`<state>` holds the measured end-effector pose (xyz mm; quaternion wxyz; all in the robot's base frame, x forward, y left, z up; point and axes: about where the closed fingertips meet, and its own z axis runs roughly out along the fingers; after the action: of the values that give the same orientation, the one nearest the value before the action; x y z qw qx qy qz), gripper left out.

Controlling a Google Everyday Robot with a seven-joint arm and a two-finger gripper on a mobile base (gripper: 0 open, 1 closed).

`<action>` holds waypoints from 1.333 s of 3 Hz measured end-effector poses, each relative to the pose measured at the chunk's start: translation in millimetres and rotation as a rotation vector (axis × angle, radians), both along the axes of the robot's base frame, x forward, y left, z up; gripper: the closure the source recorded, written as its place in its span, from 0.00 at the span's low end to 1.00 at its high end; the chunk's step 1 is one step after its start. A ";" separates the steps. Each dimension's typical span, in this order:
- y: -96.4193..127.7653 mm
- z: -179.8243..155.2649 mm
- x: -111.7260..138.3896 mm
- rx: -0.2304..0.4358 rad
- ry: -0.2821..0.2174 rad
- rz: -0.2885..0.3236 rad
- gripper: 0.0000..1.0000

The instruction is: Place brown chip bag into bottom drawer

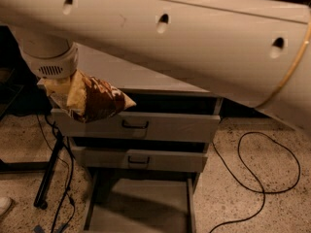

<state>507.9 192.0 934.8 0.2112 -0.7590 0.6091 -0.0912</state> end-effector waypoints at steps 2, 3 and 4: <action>-1.2 -1.5 -39.7 0.009 0.050 -0.033 1.00; -4.0 -29.8 -48.0 0.003 0.120 -0.042 1.00; -14.9 -83.5 -69.0 0.002 0.249 -0.067 1.00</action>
Offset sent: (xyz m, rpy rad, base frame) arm -0.0348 -0.0015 -0.0013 0.0062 0.0426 -0.0280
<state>439.0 177.1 851.3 0.1315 -0.7435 0.6557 -0.0026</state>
